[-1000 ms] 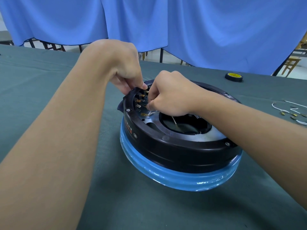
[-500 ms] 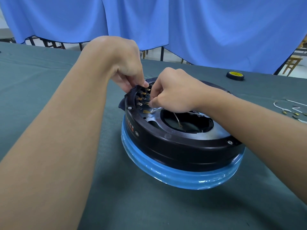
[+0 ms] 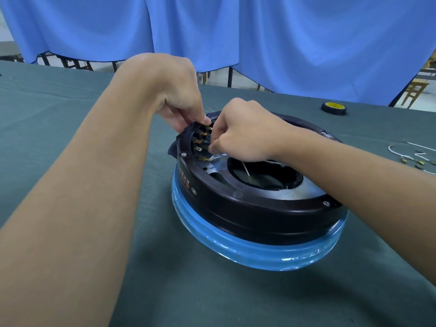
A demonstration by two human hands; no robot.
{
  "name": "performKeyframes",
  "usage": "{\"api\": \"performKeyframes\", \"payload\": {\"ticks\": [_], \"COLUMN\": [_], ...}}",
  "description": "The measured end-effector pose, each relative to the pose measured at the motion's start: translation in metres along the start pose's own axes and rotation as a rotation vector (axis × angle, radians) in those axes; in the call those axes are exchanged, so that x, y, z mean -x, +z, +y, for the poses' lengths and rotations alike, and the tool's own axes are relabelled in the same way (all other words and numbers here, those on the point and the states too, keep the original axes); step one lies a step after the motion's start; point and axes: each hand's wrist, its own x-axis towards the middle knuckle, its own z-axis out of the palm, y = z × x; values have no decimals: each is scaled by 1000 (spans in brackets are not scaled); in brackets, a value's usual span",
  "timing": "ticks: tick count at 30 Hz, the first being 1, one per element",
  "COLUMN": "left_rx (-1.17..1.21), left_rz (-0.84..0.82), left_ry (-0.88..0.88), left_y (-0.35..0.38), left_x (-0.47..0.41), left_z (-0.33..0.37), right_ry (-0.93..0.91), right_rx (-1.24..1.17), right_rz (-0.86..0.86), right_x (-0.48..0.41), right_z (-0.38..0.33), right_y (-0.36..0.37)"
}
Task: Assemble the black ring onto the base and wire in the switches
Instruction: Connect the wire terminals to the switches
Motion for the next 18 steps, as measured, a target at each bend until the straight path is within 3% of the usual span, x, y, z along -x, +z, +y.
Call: {"api": "performKeyframes", "payload": {"ticks": [18], "left_rx": [29], "left_rz": [4], "left_ry": [-1], "left_y": [1], "left_x": [-3], "left_z": [-1], "right_ry": [103], "right_rx": [-145], "right_rz": [-95], "right_x": [-4], "right_z": [-3], "right_y": [-2]}}
